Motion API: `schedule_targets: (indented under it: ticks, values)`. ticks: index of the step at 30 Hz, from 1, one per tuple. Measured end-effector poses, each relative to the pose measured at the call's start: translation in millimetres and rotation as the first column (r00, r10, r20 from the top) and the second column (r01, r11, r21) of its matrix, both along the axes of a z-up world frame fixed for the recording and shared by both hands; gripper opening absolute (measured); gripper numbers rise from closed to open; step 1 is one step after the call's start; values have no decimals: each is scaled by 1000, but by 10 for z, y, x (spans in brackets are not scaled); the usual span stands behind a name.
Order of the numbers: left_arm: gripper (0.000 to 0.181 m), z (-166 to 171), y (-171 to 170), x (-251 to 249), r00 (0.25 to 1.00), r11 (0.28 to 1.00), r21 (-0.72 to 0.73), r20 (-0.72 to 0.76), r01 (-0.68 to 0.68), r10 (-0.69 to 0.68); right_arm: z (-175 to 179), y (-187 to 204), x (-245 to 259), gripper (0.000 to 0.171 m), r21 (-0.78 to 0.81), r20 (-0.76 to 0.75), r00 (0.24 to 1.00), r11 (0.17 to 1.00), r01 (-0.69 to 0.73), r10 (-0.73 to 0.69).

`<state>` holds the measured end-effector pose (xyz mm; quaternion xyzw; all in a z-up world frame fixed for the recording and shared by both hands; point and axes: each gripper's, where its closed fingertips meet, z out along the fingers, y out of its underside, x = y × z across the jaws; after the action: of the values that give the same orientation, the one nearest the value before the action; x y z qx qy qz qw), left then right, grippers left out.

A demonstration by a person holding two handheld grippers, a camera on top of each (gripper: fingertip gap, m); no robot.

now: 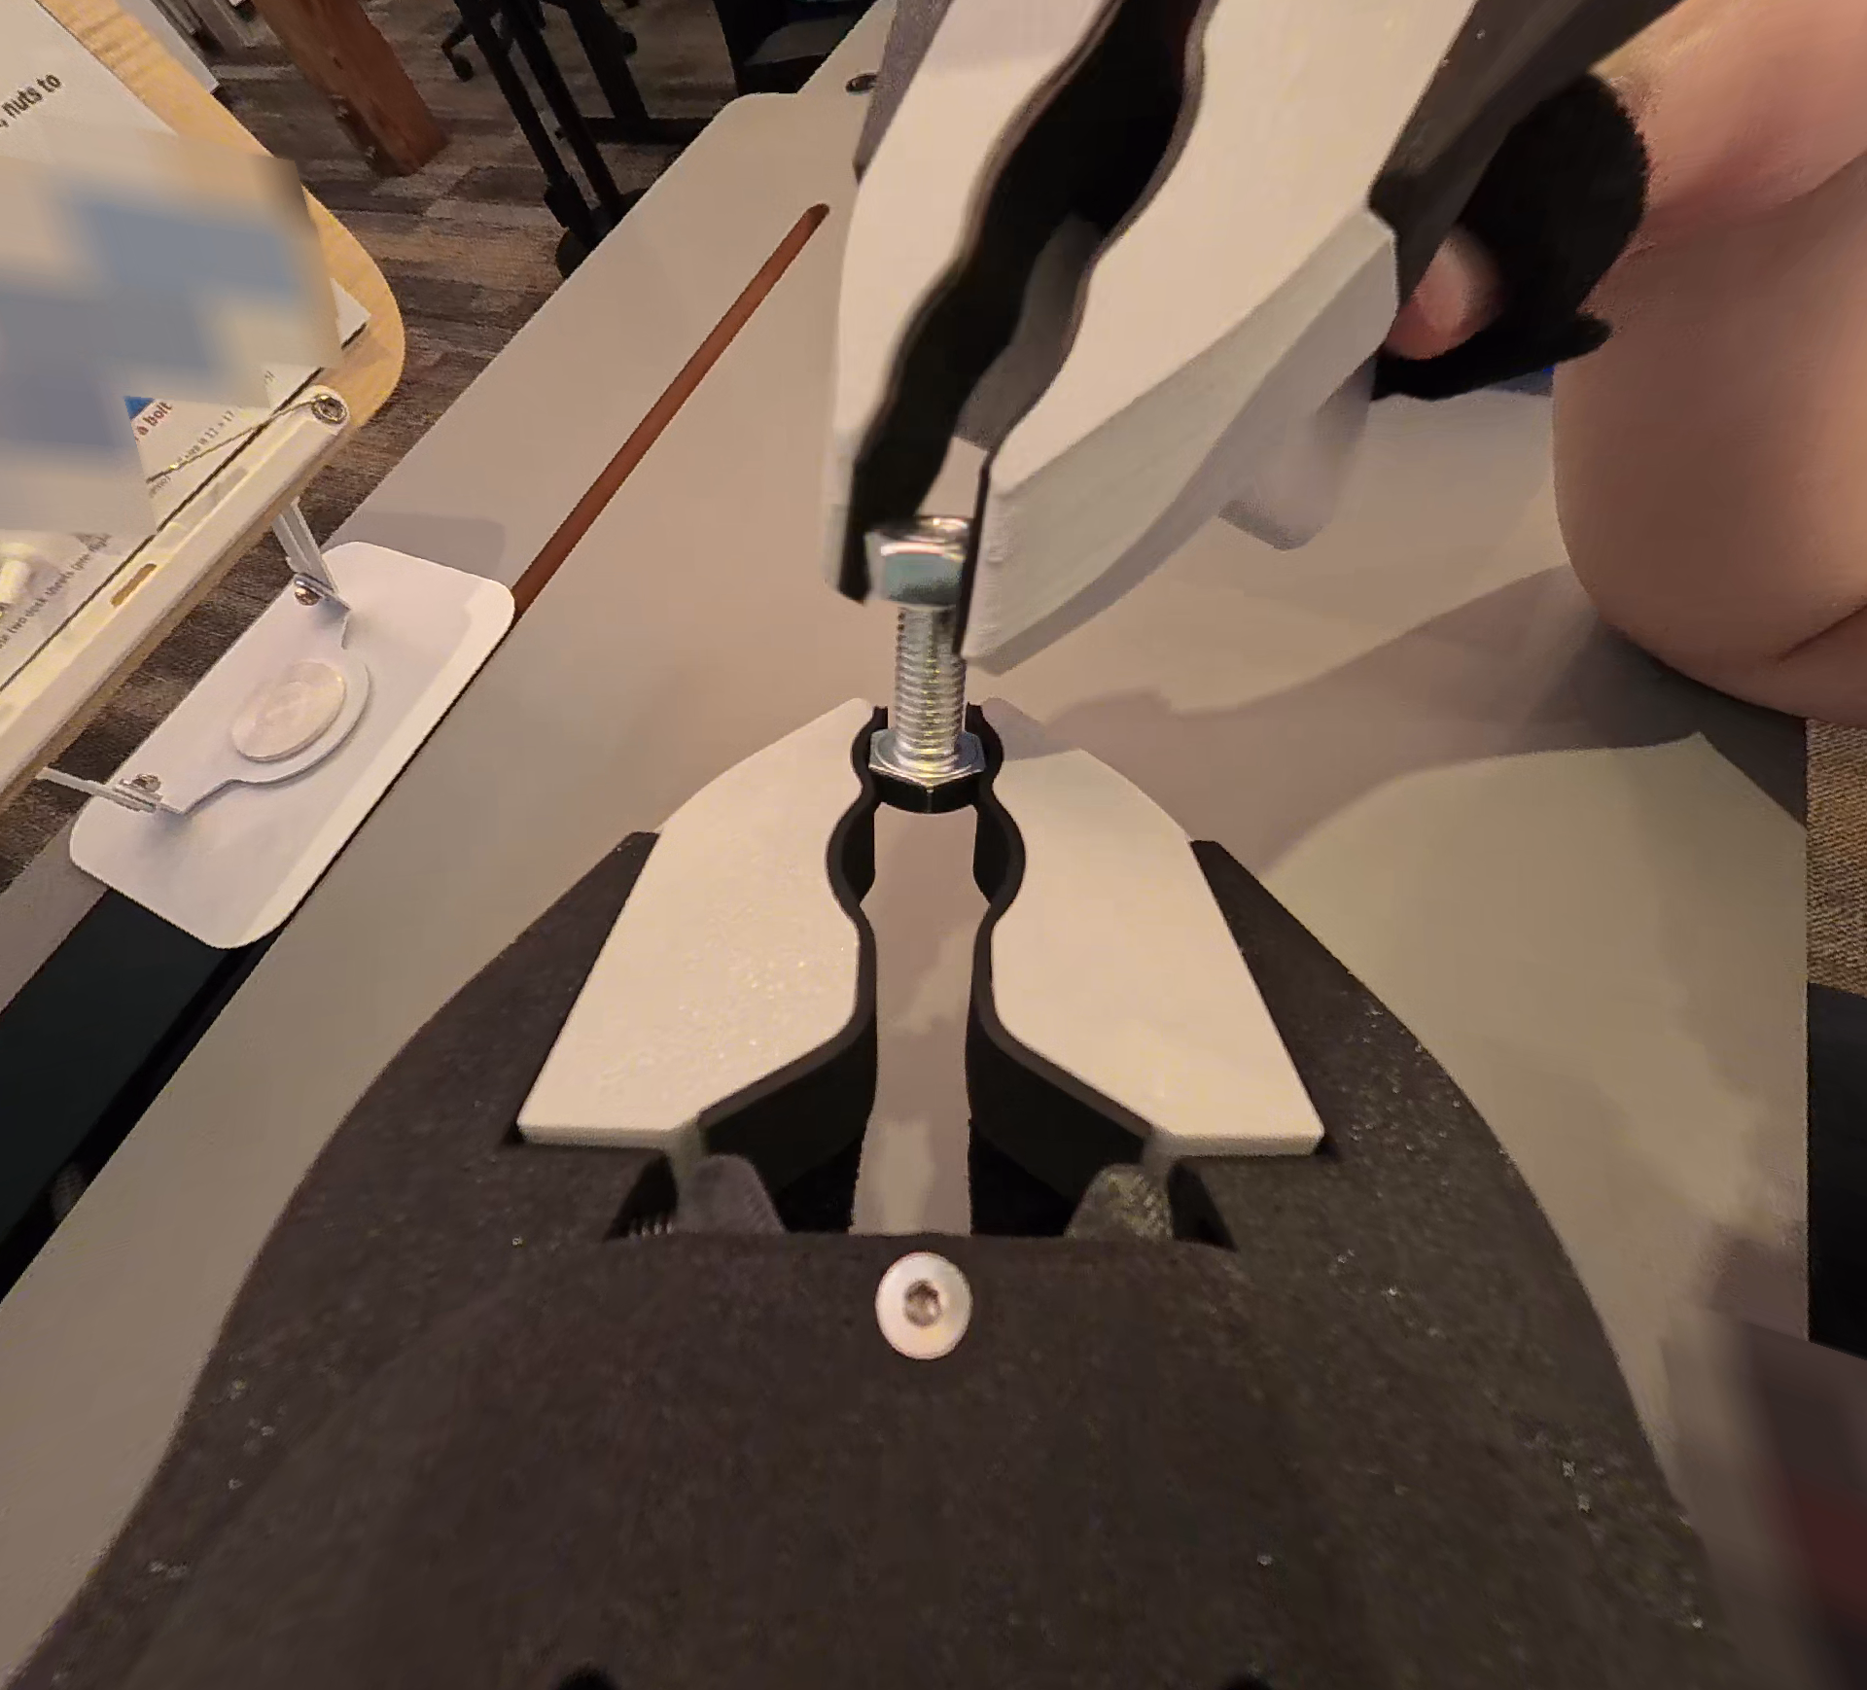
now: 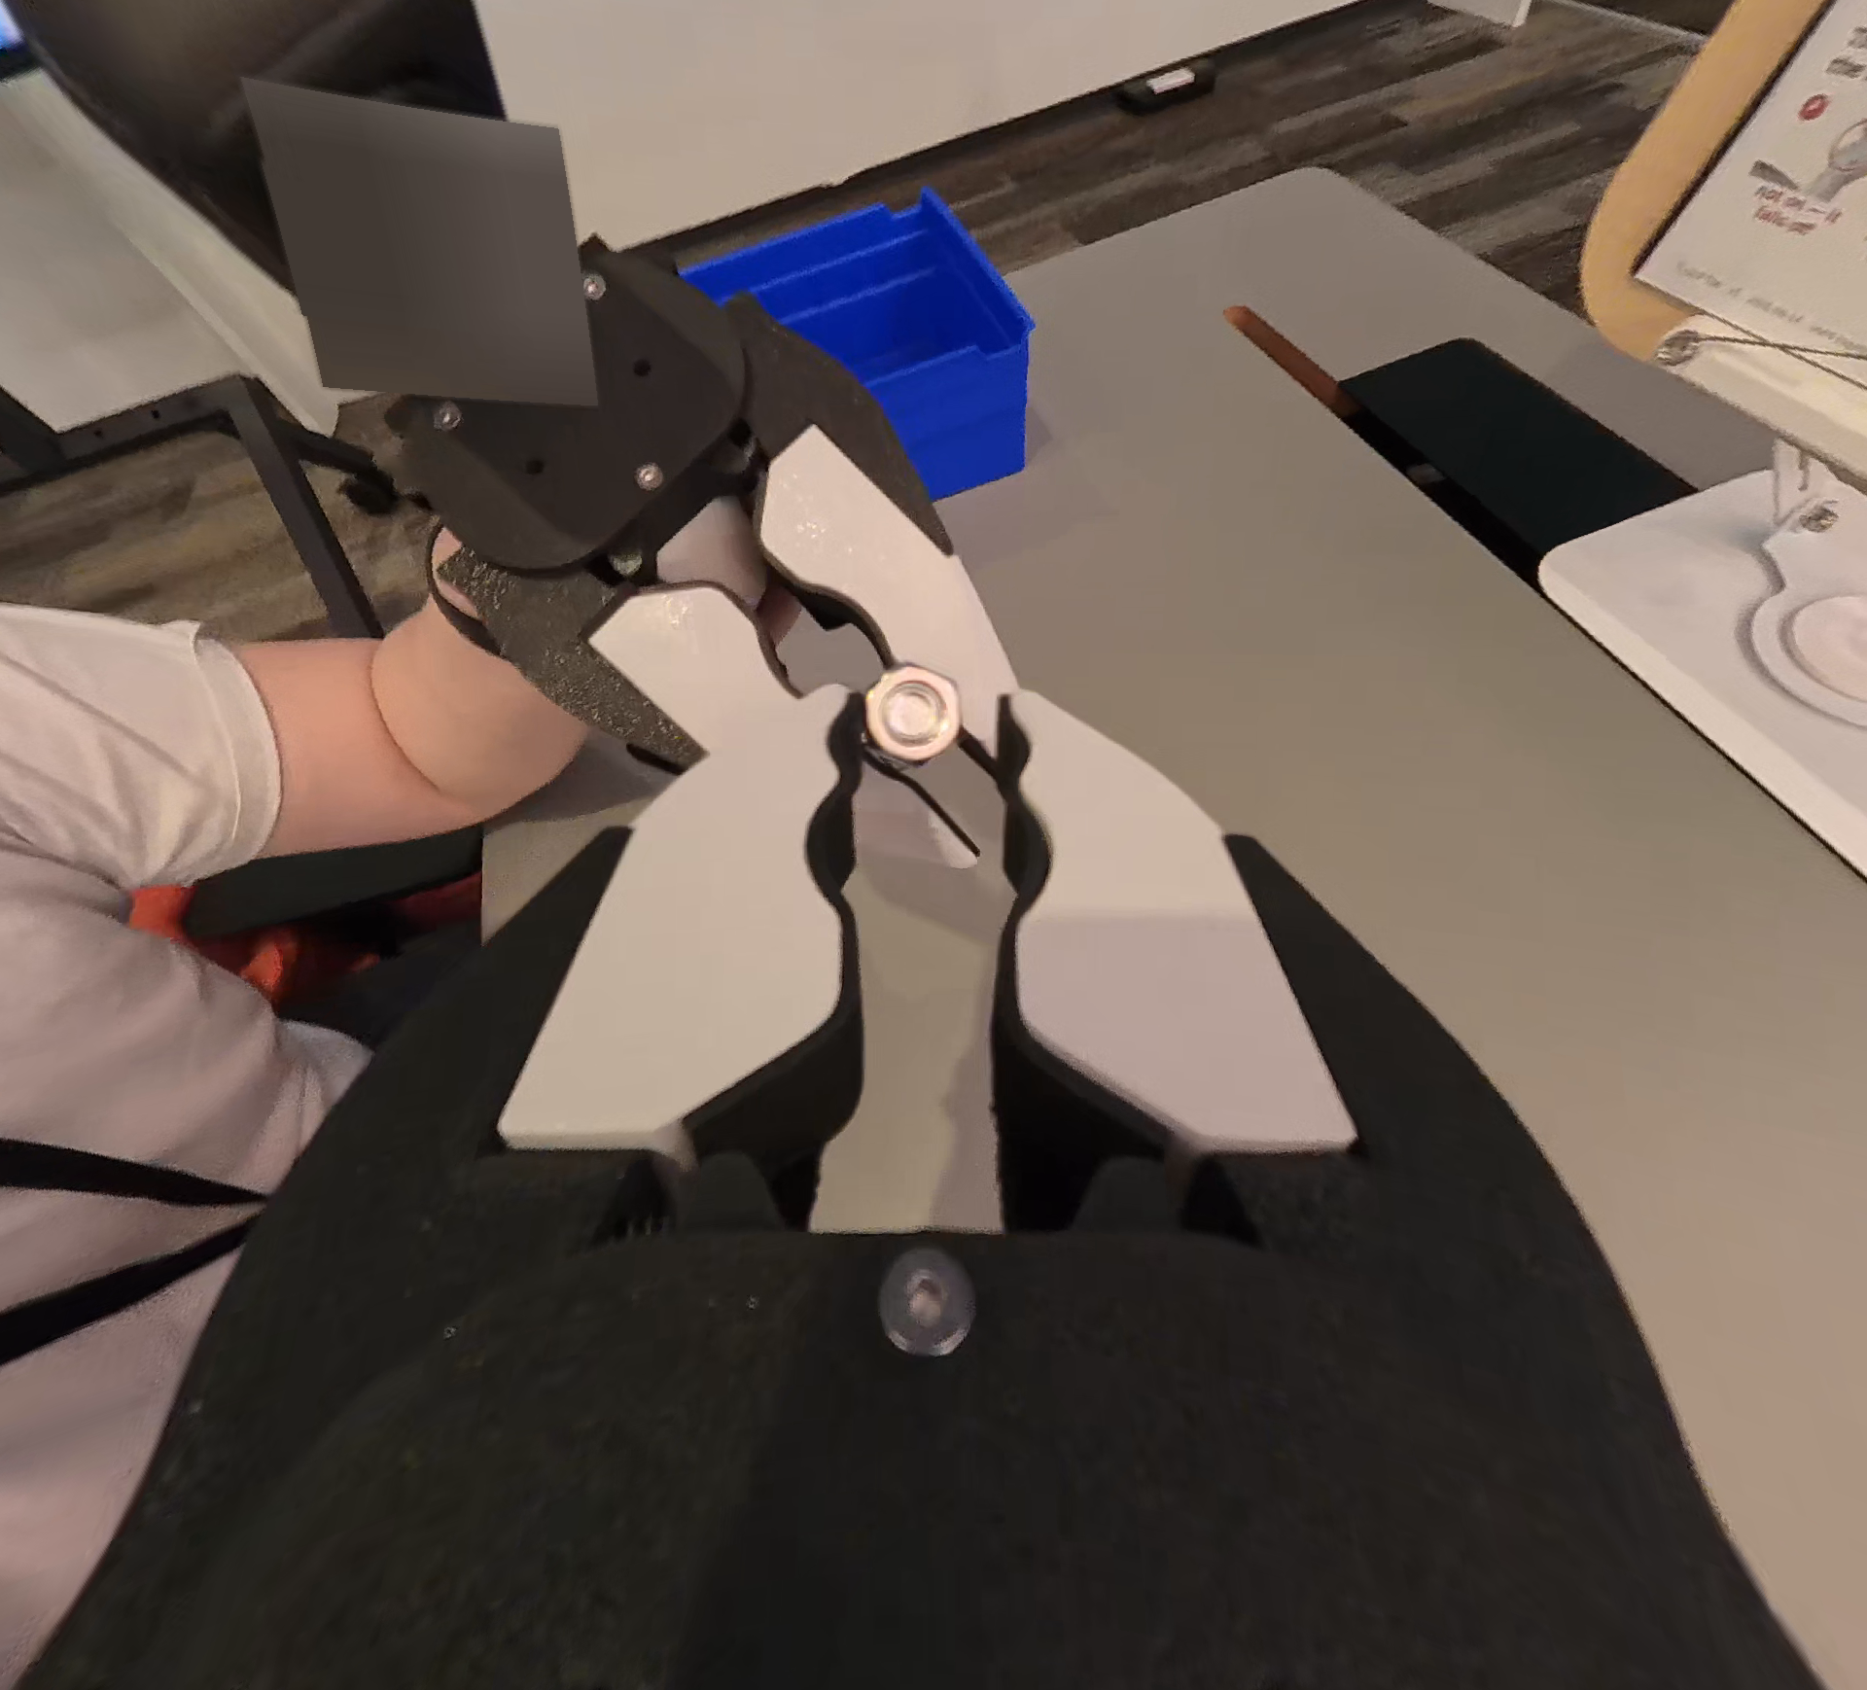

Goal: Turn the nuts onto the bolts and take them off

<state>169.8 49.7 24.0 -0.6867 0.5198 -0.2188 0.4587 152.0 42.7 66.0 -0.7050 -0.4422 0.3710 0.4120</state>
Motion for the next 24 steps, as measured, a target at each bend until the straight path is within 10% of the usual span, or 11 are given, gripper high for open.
schedule_targets:
  ticks: [12, 24]
  values:
    - [14, -26, -848, 131, 892, 821, -352, 137, 450, -430, -13, -667, 78, 18, 331, 145, 839, 774, -540, 524]
    - [14, 27, -196, 35, 990, 982, -135, 73, 129, -120, 186, -122, 93, 34, 52, -60, 995, 996, -75, 78]
